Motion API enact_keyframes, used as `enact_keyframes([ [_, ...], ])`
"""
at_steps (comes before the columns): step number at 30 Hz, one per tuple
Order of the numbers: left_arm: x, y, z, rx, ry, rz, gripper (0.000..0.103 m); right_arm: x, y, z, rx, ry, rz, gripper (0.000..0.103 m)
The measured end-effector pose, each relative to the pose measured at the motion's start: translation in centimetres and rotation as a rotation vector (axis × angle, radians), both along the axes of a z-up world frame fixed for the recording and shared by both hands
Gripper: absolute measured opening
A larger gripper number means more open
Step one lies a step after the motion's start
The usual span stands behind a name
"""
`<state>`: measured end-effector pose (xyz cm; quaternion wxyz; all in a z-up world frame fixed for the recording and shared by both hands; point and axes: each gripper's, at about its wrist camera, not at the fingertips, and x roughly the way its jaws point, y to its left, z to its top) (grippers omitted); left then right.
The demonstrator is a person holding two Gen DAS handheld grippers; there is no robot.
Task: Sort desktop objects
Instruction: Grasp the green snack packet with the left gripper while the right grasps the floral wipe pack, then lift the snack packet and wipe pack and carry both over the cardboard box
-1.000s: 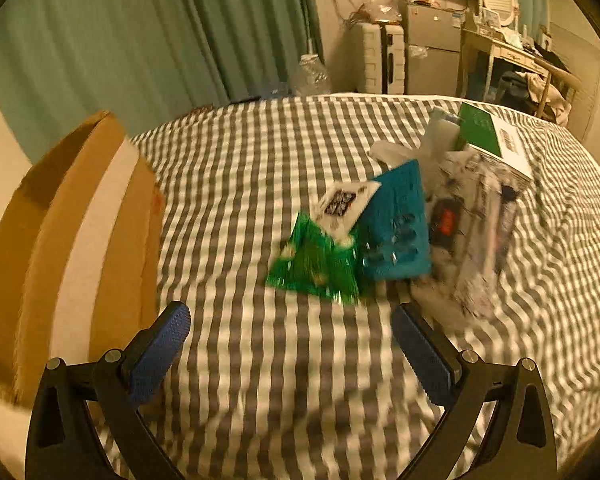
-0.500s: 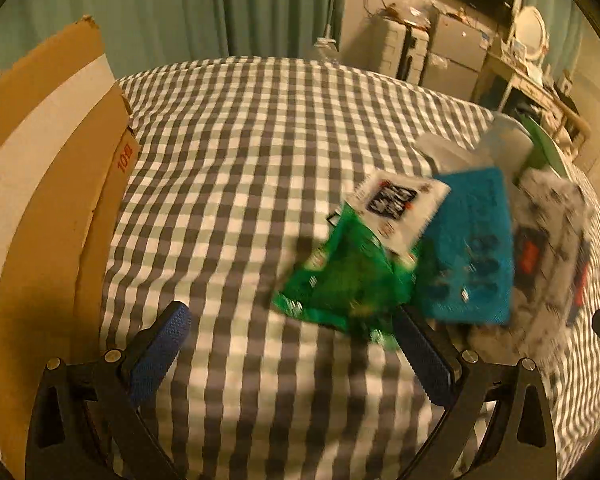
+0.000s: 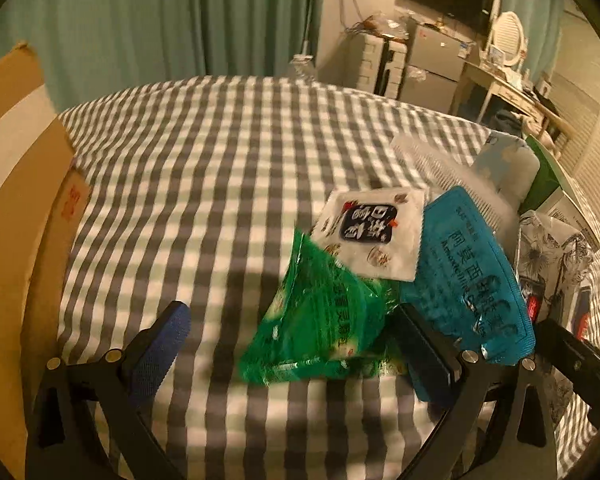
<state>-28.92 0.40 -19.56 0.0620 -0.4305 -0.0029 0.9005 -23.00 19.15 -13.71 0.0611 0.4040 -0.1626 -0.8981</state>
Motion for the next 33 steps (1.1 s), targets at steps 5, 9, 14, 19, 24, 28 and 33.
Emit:
enact_keyframes([
  [5, -1.8, 0.6, 0.0, 0.069, -0.028, -0.068, 0.037, 1.1, -0.4, 1.5, 0.034, 0.028, -0.014, 0.038],
  [9, -0.9, 0.1, 0.4, 0.055, -0.031, -0.093, 0.035, 2.5, 0.6, 2.2, 0.053, 0.033, -0.031, 0.035],
  [14, 1.6, 0.3, 2.1, -0.018, -0.024, -0.128, 0.035, 4.2, 2.5, 3.5, 0.054, 0.038, -0.054, 0.033],
  [19, 4.2, 0.7, 5.2, -0.029, 0.005, -0.156, 0.035, 6.8, 3.8, 4.8, 0.014, 0.042, -0.079, 0.033],
  [24, 5.9, -1.1, 7.3, 0.081, -0.089, -0.144, 0.035, 9.3, 3.6, 6.9, 0.048, 0.076, -0.094, 0.033],
  [28, 8.2, -3.4, 9.3, 0.113, -0.068, -0.122, 0.035, 11.6, 3.1, 8.8, 0.064, 0.101, -0.089, 0.033],
  [33, 11.8, -4.4, 12.5, 0.096, -0.017, -0.096, 0.035, 13.3, 2.1, 10.6, 0.058, 0.12, -0.074, 0.033],
])
